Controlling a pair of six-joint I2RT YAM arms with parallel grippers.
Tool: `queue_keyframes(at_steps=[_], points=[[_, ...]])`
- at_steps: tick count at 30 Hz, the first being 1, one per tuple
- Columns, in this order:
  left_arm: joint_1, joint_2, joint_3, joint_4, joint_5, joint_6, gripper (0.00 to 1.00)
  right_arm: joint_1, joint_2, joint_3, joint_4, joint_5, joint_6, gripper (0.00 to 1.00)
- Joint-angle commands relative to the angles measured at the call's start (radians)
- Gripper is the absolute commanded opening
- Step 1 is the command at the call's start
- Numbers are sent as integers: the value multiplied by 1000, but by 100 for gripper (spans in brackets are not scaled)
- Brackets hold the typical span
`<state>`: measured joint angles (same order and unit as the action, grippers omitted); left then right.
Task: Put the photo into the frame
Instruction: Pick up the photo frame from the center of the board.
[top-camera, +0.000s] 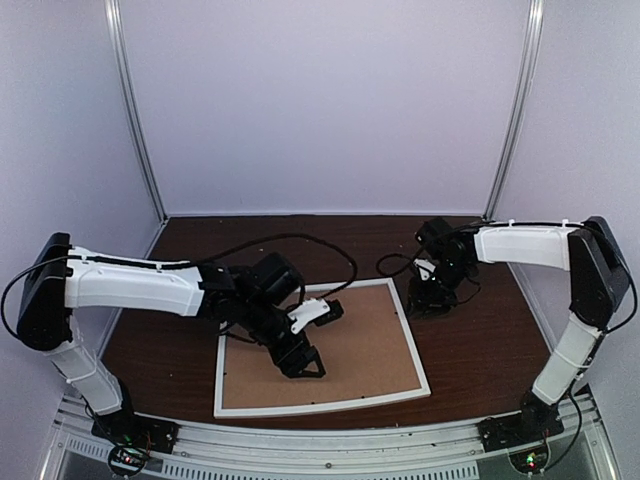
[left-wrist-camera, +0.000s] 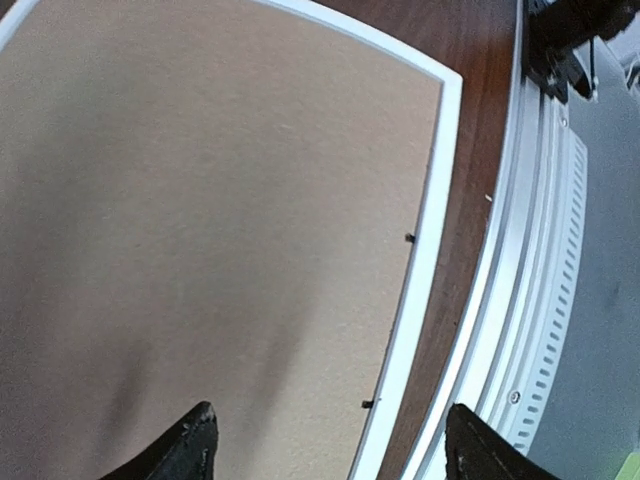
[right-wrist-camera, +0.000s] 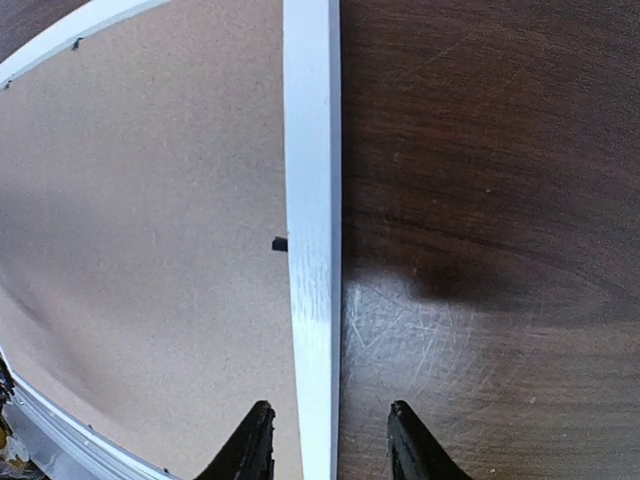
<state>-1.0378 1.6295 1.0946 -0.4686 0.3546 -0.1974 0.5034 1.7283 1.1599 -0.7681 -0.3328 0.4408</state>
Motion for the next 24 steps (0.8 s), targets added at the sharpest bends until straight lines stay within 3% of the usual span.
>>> queue_keyframes(at_steps=[1,10,20,24], points=[[-79,59,53,23,-35,138,76,-11,-72,-64,21,-6,16,40],[-219,244,155,-83,-167,291,69,-31,-131,-201,82,-14,50,40],[-259,326,205,-104,-274,338,57,-33,-137,-269,130,-29,69,40],[-277,347,201,-102,-307,353,48,-33,-140,-286,137,-28,73,39]])
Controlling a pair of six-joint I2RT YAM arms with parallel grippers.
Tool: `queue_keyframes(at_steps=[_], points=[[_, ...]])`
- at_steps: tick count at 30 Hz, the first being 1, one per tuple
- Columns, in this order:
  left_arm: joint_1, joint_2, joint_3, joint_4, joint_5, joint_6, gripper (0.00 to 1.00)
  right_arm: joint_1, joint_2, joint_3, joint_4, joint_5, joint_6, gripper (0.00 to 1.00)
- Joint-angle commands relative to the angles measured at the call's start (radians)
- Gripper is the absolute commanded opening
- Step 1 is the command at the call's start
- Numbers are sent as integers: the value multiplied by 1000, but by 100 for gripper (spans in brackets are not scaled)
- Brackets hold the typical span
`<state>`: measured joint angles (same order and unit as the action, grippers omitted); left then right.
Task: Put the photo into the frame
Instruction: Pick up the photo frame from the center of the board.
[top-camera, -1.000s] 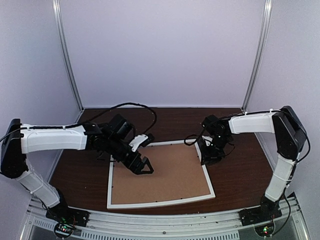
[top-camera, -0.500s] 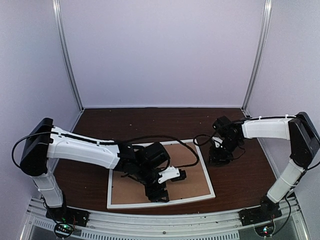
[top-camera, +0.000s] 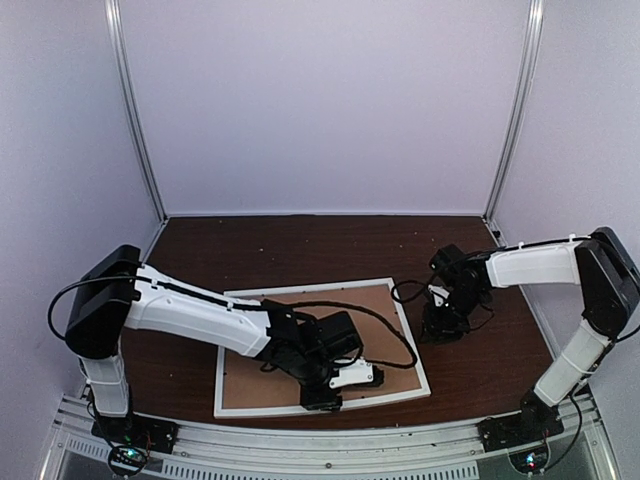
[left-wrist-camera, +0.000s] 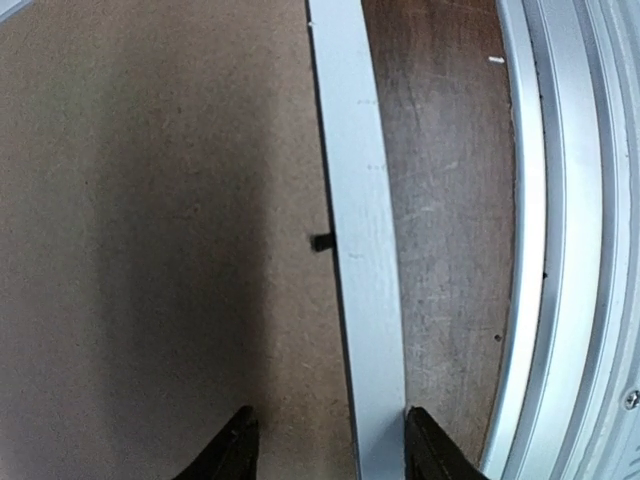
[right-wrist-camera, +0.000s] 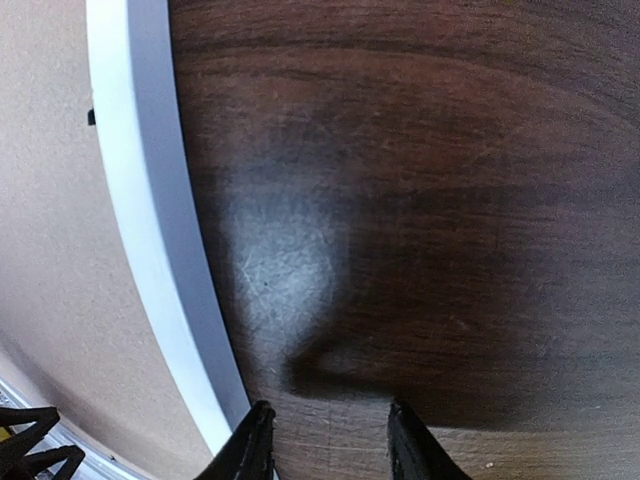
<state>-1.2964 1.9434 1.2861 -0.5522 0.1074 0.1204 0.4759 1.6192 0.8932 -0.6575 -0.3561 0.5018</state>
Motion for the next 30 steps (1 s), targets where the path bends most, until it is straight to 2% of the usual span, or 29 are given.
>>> queue_keyframes(at_steps=[1,4,10,11,13,18,21,22,26,28,30], points=[[-25,38,7,-20,-73,40,46,-5,-34,-21,27,-2,12,39],[-40,55,2,-23,-92,42,37,-6,-48,-25,23,3,14,40],[-43,55,33,-55,-154,9,5,-6,-96,-30,-7,15,9,40],[-43,53,41,-59,-159,5,3,-6,-107,-33,-12,15,9,41],[-43,47,50,-63,-165,-4,0,-6,-131,-40,-21,4,10,42],[-42,2,46,-36,-181,-12,0,-6,-194,-87,-6,-55,28,54],[-41,-11,54,-33,-160,-9,0,-6,-220,-122,21,-77,46,58],[-41,-12,58,-38,-151,-10,0,-7,-224,-129,24,-77,48,58],[-41,-27,50,-41,-113,-21,35,-6,-231,-153,48,-94,61,60],[-40,-42,38,-38,-72,-22,47,-4,-232,-168,62,-113,62,60],[-39,-51,28,-33,-35,-20,56,-1,-236,-182,72,-118,64,61]])
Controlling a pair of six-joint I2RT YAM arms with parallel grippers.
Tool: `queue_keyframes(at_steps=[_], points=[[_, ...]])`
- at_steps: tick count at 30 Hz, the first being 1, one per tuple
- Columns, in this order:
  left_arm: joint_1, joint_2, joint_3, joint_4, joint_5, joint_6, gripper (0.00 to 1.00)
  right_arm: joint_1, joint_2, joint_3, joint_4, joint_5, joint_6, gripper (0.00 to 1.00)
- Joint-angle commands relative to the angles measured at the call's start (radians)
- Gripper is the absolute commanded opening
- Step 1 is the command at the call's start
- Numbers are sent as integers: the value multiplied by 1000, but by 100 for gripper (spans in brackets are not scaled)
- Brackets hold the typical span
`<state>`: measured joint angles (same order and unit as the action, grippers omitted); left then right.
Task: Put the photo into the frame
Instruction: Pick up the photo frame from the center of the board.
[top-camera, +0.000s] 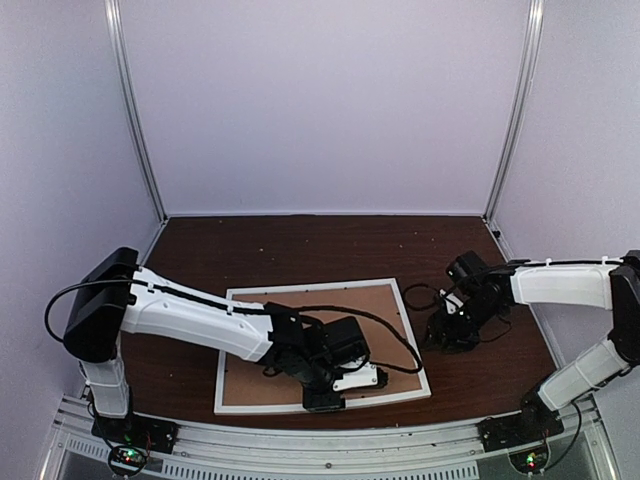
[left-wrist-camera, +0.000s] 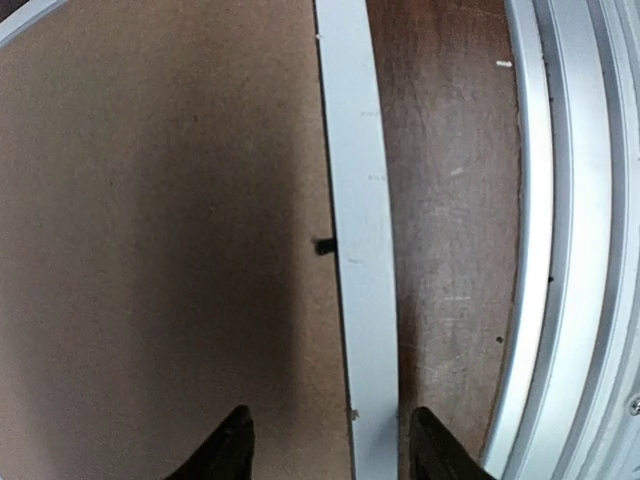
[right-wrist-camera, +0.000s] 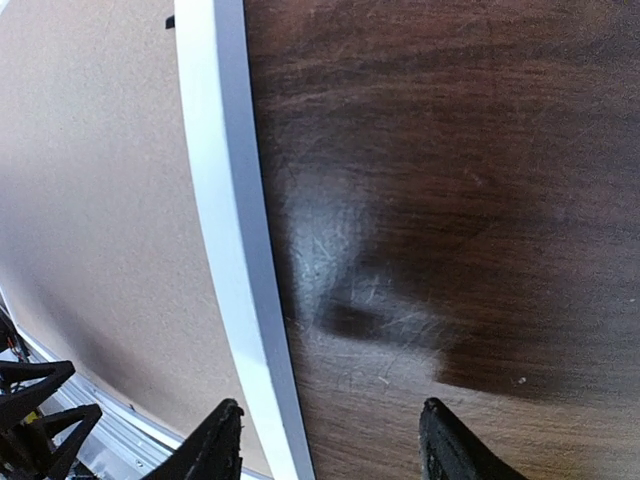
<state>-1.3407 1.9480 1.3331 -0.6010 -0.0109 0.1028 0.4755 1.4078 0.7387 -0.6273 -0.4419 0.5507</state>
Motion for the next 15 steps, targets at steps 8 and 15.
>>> queue_keyframes(at_steps=[8,15], points=[[6,24,13,-6,118,24,51,11,-18,-62,84,-54,37,62],[6,62,23,-4,40,20,39,18,4,-75,114,-64,49,61]])
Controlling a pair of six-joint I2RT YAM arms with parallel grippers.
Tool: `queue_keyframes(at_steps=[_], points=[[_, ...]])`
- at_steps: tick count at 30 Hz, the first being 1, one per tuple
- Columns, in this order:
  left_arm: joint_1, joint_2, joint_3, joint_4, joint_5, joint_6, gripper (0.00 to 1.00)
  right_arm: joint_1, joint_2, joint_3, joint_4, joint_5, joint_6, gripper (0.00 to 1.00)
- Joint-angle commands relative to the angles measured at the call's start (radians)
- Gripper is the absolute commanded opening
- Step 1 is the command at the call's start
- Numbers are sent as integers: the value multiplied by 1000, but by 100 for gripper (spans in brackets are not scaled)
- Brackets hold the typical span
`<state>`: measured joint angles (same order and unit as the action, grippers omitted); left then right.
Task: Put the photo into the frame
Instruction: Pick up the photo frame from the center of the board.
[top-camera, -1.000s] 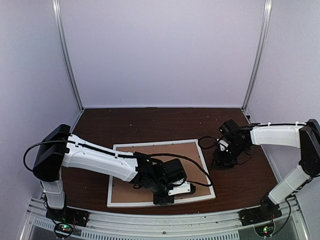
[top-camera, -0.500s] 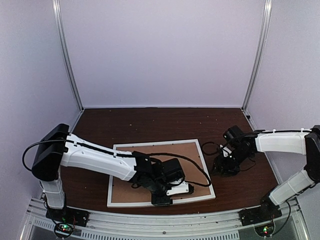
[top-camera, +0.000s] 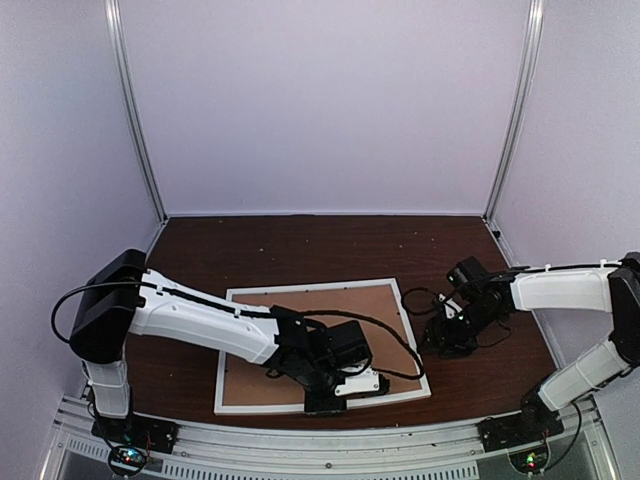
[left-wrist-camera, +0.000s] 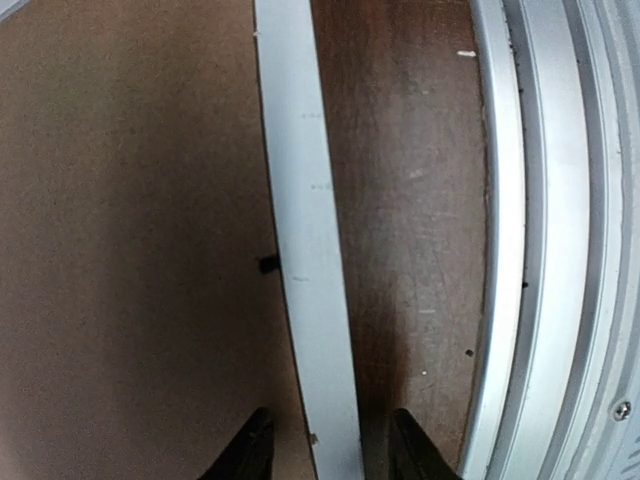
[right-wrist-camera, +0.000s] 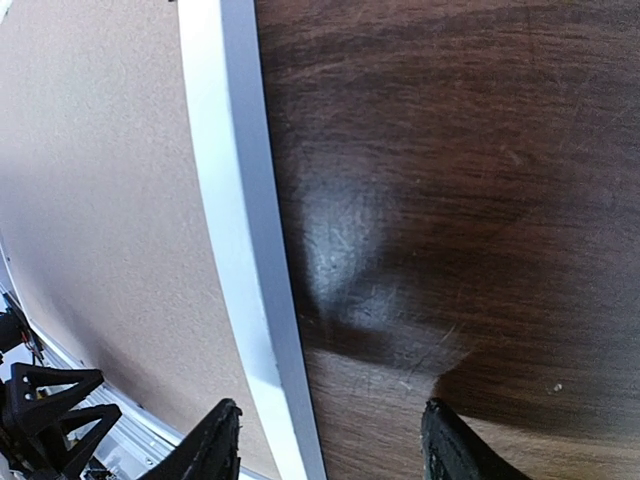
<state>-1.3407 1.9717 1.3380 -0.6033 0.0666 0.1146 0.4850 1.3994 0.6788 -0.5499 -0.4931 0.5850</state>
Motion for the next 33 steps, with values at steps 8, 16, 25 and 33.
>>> queue_keyframes(at_steps=[8,16,25,33], points=[[3,36,-3,2,-33,-8,20,12,31,-27,52,-9,16,61],[-2,32,-37,11,0,-26,15,12,46,-40,64,-6,12,61],[-8,24,-48,13,-108,-21,6,13,42,-50,74,-11,23,60],[-8,-28,-24,13,-133,1,5,18,13,-57,68,-11,37,61]])
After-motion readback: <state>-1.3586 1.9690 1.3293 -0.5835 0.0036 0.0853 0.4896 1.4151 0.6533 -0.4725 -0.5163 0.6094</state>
